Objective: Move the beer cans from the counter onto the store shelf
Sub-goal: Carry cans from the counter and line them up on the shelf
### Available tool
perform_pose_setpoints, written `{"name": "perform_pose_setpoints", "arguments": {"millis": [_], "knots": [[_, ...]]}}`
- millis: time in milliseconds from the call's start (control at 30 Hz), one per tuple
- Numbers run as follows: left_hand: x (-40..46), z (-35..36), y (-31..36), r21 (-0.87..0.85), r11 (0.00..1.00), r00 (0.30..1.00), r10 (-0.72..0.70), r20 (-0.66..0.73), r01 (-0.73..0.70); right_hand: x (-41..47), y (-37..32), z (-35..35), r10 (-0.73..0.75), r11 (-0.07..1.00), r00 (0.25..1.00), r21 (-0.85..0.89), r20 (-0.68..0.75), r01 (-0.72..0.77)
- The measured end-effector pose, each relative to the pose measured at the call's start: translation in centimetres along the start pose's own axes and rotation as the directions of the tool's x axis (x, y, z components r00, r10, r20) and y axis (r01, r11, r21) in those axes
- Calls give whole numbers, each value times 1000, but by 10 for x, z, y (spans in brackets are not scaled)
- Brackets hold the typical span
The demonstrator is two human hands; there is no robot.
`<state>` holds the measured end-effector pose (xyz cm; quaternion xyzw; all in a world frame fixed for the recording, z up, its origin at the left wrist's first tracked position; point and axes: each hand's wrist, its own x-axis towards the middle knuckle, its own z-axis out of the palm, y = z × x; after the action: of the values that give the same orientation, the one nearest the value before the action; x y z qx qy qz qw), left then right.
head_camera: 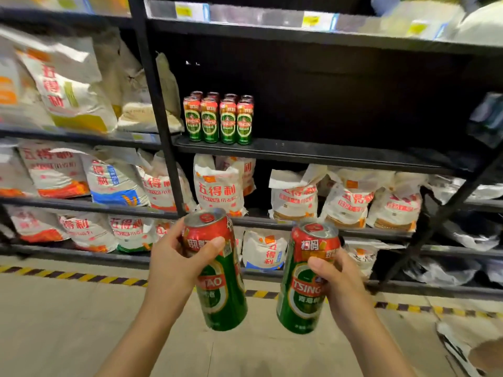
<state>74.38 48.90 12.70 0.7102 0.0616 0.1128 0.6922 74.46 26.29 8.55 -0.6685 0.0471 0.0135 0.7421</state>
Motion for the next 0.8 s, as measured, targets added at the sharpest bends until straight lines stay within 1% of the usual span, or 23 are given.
{"name": "perform_pose_setpoints", "arguments": {"millis": [167, 333, 433, 633, 700, 800], "knots": [[77, 8, -2, 36, 999, 996, 14, -93, -11, 94, -16, 12, -16, 1000, 996, -11, 91, 17], [166, 24, -18, 76, 997, 994, 32, -109, -23, 185, -18, 17, -11, 998, 994, -53, 110, 17], [226, 39, -30, 62, 997, 997, 48, -69, -43, 241, -17, 19, -2, 999, 999, -39, 51, 4], [335, 78, -33, 51, 995, 995, 88, 56, -91, 333, -27, 18, -52, 999, 998, -14, -22, 51], [361, 92, -35, 64, 993, 991, 97, 92, -103, 355, -28, 15, -46, 999, 998, -1, -37, 46], [394, 110, -35, 47, 995, 987, 78, 137, -85, 386, -30, 11, -25, 1000, 996, 17, -81, 26]]}}
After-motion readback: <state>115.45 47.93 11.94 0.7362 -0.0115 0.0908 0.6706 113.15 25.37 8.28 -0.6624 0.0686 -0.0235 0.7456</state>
